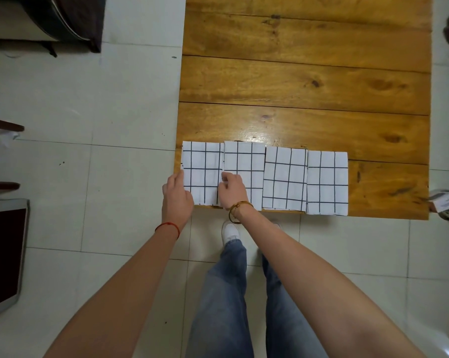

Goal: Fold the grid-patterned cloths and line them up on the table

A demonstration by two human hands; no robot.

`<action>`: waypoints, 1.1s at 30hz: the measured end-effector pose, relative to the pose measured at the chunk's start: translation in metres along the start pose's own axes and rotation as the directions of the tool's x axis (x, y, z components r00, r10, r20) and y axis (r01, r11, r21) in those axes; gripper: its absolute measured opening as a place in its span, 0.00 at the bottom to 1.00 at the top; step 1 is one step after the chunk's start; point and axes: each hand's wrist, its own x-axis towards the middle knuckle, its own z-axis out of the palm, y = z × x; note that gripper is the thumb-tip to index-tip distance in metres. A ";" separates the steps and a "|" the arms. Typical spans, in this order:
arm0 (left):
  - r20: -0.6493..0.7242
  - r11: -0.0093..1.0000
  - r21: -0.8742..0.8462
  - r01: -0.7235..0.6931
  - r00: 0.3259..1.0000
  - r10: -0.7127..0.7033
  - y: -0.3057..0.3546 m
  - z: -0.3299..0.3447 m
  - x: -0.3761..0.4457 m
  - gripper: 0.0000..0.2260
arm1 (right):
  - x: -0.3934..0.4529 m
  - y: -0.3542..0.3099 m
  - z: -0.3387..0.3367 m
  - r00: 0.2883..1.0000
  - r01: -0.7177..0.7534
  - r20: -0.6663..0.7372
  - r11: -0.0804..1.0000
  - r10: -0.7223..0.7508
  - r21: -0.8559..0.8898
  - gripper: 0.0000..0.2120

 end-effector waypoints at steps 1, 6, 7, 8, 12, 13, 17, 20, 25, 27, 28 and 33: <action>0.002 1.000 0.001 0.003 1.000 -0.003 0.001 0.000 -0.001 0.24 | 0.000 0.000 -0.001 1.000 -0.002 0.002 1.000 0.002 0.005 0.19; -0.030 1.000 0.024 -0.001 1.000 0.002 0.005 -0.001 -0.006 0.24 | 0.001 0.009 -0.006 1.000 0.006 -0.024 1.000 -0.006 0.004 0.08; -0.057 0.999 0.041 -0.017 0.998 0.020 0.007 -0.001 -0.008 0.25 | -0.001 0.012 -0.009 0.999 0.020 -0.038 1.000 -0.020 0.007 0.08; -0.082 0.997 0.061 -0.041 0.996 0.045 0.010 -0.001 -0.009 0.25 | -0.003 0.014 -0.013 0.998 0.034 -0.051 0.999 -0.033 0.011 0.12; -0.083 0.984 0.083 -0.157 0.983 0.164 0.035 0.008 -0.019 0.26 | -0.013 0.028 -0.039 0.980 0.053 -0.194 0.998 -0.045 0.040 0.18; -0.069 0.981 0.080 -0.176 0.981 0.182 0.043 0.012 -0.022 0.26 | -0.012 0.034 -0.045 0.971 0.051 -0.235 0.998 -0.041 0.037 0.19; -0.007 0.984 0.071 -0.166 0.986 0.167 0.066 0.032 -0.026 0.26 | -0.008 0.054 -0.065 0.957 0.010 -0.291 0.999 -0.001 0.031 0.19; 0.039 0.986 0.067 -0.155 0.987 0.153 0.073 0.042 -0.030 0.26 | -0.002 0.061 -0.072 0.976 -0.030 -0.216 0.999 0.037 0.036 0.18; 0.069 0.996 0.034 -0.082 0.994 0.080 0.075 0.049 -0.030 0.26 | 0.011 0.066 -0.069 0.989 -0.014 -0.145 1.000 0.014 0.006 0.10; 0.089 0.996 0.042 -0.080 0.993 0.076 0.073 0.050 -0.029 0.26 | 0.011 0.065 -0.070 0.991 0.004 -0.131 1.000 -0.003 0.001 0.10; 0.102 0.996 0.041 -0.074 0.992 0.069 0.074 0.048 -0.029 0.26 | 0.009 0.063 -0.072 0.993 -0.006 -0.116 1.000 0.005 -0.003 0.08; 0.108 0.995 0.028 -0.095 0.990 0.091 0.074 0.045 -0.032 0.26 | 0.010 0.071 -0.082 0.993 0.040 -0.113 0.999 -0.037 0.028 0.12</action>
